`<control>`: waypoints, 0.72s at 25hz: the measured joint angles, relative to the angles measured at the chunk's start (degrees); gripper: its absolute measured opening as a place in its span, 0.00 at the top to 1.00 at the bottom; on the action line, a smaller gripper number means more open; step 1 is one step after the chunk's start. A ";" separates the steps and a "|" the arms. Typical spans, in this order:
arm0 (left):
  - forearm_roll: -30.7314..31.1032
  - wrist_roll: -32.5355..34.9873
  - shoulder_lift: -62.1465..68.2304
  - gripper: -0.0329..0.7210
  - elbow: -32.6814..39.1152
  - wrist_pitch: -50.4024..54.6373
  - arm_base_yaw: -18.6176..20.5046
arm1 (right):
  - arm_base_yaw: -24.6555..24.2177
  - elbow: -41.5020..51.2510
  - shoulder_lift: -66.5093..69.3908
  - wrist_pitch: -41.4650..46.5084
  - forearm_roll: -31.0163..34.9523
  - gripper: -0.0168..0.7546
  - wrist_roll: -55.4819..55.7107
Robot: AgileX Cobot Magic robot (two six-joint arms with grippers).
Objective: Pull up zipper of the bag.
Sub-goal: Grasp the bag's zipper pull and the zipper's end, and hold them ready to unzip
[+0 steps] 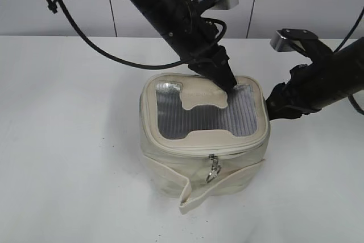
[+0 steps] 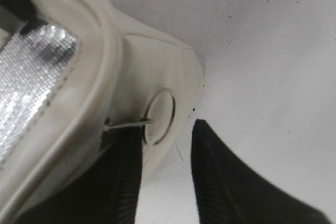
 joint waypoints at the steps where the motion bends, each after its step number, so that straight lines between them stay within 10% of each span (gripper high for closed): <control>1: 0.00 0.05 0.00 0.90 0.00 0.01 0.00 | 0.00 -0.15 0.21 -0.09 0.21 0.73 -0.23; 5: 0.00 0.05 0.00 0.90 0.00 0.06 0.00 | 0.00 -0.68 0.43 -0.42 0.60 0.97 0.14; 18: 0.05 0.05 0.00 0.90 0.00 0.13 0.00 | 0.00 -0.87 -4.98 5.48 -4.48 0.97 12.26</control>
